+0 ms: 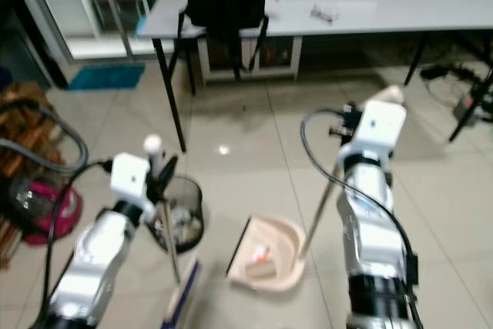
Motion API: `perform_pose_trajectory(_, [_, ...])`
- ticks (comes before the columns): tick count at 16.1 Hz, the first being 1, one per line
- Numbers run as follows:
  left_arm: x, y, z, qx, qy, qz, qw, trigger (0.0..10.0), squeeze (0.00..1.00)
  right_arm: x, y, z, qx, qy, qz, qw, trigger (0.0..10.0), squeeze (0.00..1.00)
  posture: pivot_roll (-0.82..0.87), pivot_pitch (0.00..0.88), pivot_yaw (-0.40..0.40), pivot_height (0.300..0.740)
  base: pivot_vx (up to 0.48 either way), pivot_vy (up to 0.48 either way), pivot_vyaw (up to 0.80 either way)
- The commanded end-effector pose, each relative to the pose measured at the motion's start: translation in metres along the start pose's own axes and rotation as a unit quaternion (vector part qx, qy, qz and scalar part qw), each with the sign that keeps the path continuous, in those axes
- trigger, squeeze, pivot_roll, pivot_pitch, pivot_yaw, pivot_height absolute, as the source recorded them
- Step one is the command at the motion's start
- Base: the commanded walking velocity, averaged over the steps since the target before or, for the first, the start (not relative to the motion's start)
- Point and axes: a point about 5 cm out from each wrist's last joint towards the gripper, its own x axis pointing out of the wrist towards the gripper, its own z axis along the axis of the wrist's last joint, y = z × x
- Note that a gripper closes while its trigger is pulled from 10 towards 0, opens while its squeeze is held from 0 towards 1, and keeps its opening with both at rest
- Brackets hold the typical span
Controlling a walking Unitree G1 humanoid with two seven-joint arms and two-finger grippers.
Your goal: Sweep floor
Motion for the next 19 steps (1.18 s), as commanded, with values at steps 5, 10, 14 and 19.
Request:
perform_pose_trajectory(5, [-0.005,0.006,0.016,0.020,-0.018,0.011,1.000,10.0,0.00,0.016,0.004,0.058,0.071,-0.067,-0.005,0.995,10.0,0.00,-0.13,0.000,0.044,0.740,0.000,0.000,0.77])
perform_pose_trajectory(10, [-0.008,0.002,0.016,0.030,-0.014,0.004,0.999,10.0,0.00,0.024,0.001,0.087,0.098,-0.091,-0.004,0.991,10.0,0.00,-0.12,0.000,0.042,0.740,0.000,0.000,0.80])
perform_pose_trajectory(14, [-0.008,0.002,0.019,0.035,-0.021,-0.002,0.999,10.0,0.00,0.028,-0.002,0.101,0.104,-0.109,-0.009,0.989,10.0,0.00,-0.12,0.000,0.039,0.740,0.000,0.000,0.00])
perform_pose_trajectory(19, [-0.006,0.005,0.023,0.041,-0.028,0.007,0.999,10.0,0.00,0.030,-0.001,0.103,0.086,-0.119,-0.012,0.989,10.0,0.00,-0.12,0.000,0.038,0.740,0.426,0.000,0.00])
